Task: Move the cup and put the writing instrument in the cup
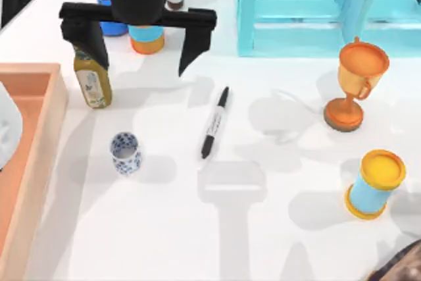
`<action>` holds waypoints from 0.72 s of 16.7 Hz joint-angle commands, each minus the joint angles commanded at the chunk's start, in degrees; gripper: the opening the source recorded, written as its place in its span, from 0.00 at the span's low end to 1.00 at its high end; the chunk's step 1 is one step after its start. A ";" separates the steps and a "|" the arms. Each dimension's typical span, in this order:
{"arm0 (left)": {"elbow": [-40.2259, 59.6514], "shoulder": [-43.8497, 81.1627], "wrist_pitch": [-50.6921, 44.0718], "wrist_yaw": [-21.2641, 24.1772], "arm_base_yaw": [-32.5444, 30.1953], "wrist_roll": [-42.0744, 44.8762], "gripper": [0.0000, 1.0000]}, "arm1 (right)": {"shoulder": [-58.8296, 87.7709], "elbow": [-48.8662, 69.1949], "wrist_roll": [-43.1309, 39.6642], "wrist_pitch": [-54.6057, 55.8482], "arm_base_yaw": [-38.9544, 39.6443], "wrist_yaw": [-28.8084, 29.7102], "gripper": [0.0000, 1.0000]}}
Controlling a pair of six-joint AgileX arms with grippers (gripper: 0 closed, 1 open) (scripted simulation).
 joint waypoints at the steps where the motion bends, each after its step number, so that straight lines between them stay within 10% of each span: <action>1: 3.50 3.20 -0.57 -0.53 -1.03 0.06 1.00 | 0.00 0.00 0.00 0.00 0.00 0.00 1.00; 12: 34.24 31.35 -4.29 -5.53 -10.33 1.08 1.00 | 0.00 0.00 0.00 0.00 0.00 0.00 1.00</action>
